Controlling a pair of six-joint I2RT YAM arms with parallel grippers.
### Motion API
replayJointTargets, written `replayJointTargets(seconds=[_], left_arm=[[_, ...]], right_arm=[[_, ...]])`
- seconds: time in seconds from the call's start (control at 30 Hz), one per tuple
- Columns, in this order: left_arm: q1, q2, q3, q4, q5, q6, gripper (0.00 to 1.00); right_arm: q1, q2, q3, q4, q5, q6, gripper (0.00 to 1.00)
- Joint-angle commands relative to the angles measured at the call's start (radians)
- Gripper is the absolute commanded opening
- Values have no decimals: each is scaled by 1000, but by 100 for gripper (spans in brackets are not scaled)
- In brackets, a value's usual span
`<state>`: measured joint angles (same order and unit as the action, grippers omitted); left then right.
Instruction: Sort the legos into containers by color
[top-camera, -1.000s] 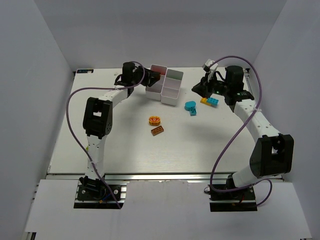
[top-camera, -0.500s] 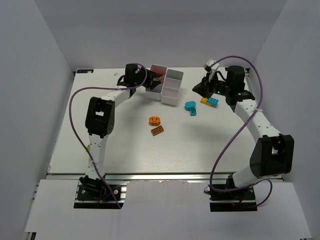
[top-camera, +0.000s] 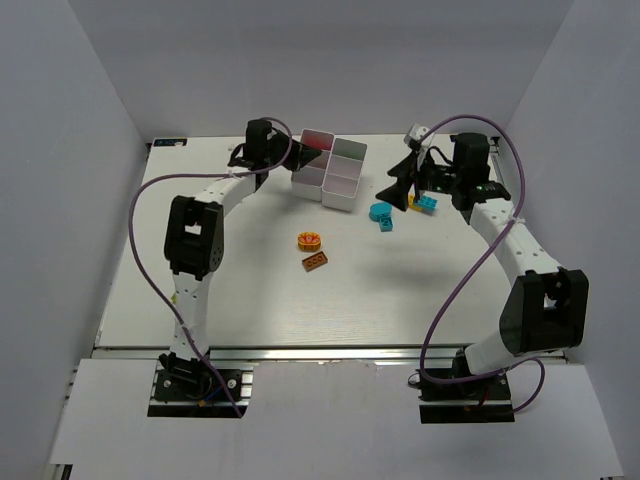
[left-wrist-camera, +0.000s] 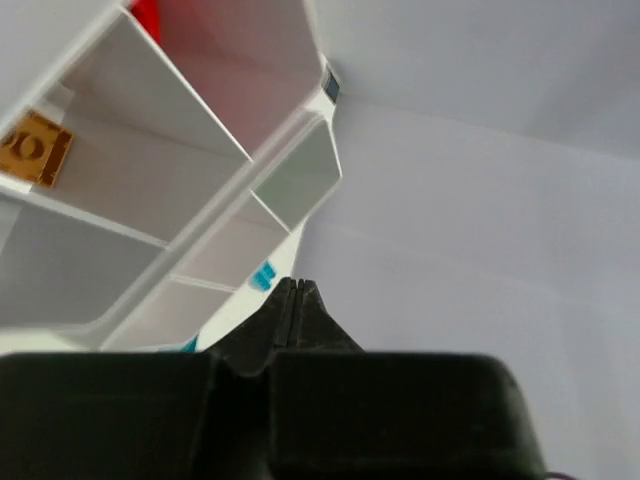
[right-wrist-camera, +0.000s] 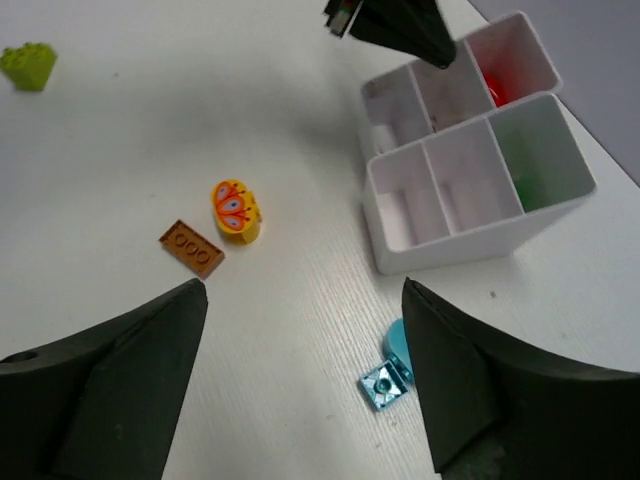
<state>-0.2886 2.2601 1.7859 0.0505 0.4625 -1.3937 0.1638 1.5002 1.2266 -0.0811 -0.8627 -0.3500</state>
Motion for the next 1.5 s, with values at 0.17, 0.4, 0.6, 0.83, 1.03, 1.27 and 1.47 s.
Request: replayJointTargets(seconds=[0.17, 0.4, 0.6, 0.83, 1.03, 1.27, 1.47], left_arm=[[26, -561, -220, -406, -237, 591, 22], [103, -1005, -730, -420, -330, 653, 65], [106, -1238, -888, -560, -488, 725, 72], [111, -1396, -1023, -601, -533, 711, 74], [111, -1442, -1092, -597, -548, 671, 85], [111, -1452, -1109, -594, -576, 648, 98], [111, -1464, -1097, -623, -596, 650, 98]], right_arm=[[204, 47, 79, -457, -86, -498, 89], [434, 120, 27, -655, 13, -1033, 89], [483, 429, 394, -969, 45, -1287, 86], [579, 606, 533, -939, 200, -1082, 76], [605, 594, 470, -769, 275, -940, 77], [608, 604, 459, -703, 338, -873, 78], [608, 601, 448, -675, 356, -865, 79]])
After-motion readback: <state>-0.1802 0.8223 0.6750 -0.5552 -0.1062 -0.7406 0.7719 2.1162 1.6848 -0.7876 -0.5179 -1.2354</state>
